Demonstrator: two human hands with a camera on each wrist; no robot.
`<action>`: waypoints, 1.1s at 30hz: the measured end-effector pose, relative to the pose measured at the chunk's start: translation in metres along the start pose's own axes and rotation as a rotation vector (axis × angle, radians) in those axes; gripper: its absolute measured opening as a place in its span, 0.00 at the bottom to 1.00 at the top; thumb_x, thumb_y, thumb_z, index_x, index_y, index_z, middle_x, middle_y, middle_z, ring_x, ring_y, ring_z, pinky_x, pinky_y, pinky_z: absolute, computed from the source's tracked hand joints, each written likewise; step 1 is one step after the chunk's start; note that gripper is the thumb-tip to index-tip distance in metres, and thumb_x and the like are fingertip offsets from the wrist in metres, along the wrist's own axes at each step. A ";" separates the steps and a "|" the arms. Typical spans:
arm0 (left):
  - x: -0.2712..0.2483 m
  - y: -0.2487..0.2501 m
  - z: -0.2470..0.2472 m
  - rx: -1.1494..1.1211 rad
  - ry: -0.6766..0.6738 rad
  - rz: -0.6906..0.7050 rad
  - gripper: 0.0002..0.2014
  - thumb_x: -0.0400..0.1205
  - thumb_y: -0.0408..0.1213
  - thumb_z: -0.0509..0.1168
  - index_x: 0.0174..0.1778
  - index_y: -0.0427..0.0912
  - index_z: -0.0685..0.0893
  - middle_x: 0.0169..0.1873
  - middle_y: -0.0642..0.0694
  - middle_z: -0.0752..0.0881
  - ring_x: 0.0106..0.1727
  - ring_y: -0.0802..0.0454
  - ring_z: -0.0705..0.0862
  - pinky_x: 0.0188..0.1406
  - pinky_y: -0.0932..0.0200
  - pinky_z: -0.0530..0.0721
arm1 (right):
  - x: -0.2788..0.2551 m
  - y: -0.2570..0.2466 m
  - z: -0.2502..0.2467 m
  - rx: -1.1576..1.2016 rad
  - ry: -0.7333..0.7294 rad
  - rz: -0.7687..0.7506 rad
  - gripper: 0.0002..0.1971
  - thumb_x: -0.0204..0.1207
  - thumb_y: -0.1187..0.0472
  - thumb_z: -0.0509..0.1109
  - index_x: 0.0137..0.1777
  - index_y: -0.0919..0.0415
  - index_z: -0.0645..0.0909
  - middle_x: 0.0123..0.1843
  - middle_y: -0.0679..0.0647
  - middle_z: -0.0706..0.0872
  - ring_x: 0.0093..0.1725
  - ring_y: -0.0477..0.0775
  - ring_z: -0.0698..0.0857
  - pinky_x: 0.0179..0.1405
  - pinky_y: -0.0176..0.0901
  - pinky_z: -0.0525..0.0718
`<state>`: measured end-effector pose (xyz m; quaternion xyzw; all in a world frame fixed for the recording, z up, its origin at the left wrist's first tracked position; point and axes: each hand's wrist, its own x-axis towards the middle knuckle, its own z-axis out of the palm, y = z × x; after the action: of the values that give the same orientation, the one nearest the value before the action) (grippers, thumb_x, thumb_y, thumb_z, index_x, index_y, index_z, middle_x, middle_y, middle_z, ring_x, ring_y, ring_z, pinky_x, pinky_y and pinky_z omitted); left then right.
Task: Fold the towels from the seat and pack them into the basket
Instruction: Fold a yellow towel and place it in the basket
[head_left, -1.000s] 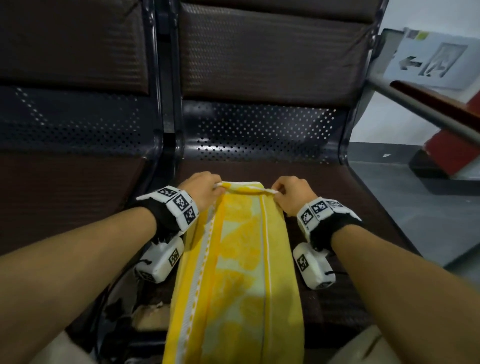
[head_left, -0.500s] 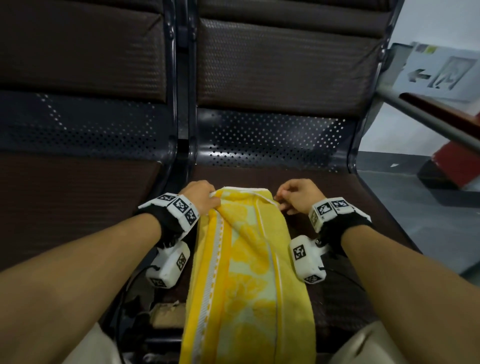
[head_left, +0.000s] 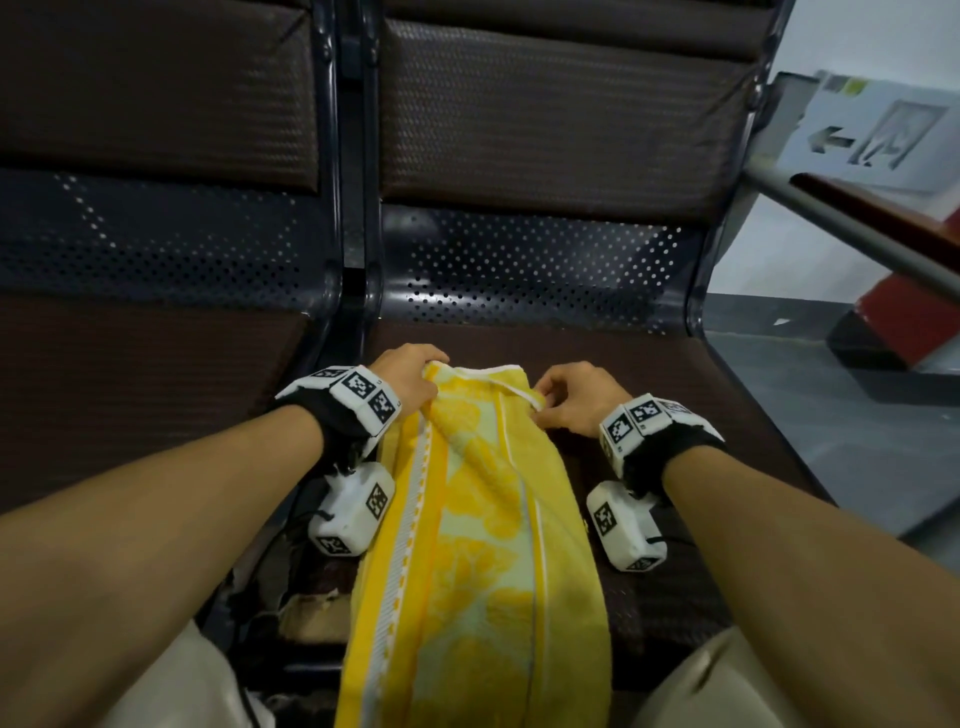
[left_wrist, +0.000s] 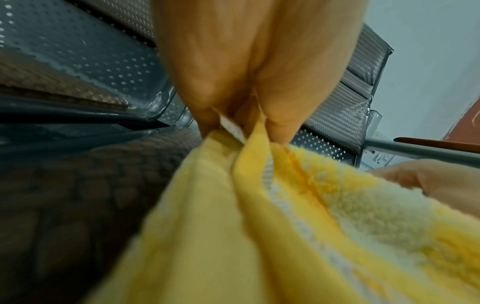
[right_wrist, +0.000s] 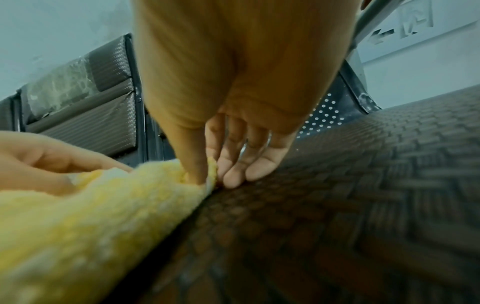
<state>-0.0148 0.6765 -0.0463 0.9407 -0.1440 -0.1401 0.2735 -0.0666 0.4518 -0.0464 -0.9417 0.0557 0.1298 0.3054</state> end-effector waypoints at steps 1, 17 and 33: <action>0.000 0.001 0.001 0.003 -0.010 0.005 0.23 0.78 0.28 0.63 0.69 0.48 0.79 0.66 0.45 0.81 0.63 0.46 0.81 0.49 0.62 0.75 | 0.000 0.000 0.000 -0.002 0.050 0.009 0.07 0.69 0.62 0.78 0.41 0.51 0.83 0.40 0.49 0.88 0.38 0.41 0.84 0.34 0.31 0.78; -0.010 0.017 -0.017 -0.357 -0.037 0.162 0.17 0.79 0.27 0.57 0.29 0.49 0.82 0.32 0.51 0.82 0.39 0.54 0.79 0.43 0.58 0.76 | 0.002 -0.015 -0.022 0.726 0.179 -0.077 0.18 0.69 0.82 0.57 0.28 0.65 0.81 0.26 0.55 0.82 0.31 0.53 0.81 0.30 0.36 0.79; -0.026 0.026 -0.016 -0.159 -0.271 0.271 0.20 0.72 0.20 0.63 0.34 0.54 0.88 0.46 0.49 0.88 0.54 0.48 0.85 0.61 0.47 0.82 | 0.005 -0.022 -0.018 0.330 -0.087 0.402 0.29 0.71 0.32 0.65 0.36 0.61 0.84 0.30 0.53 0.88 0.31 0.53 0.84 0.35 0.40 0.76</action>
<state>-0.0387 0.6724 -0.0138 0.8607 -0.2932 -0.2384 0.3412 -0.0538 0.4587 -0.0211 -0.8427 0.2488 0.2176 0.4249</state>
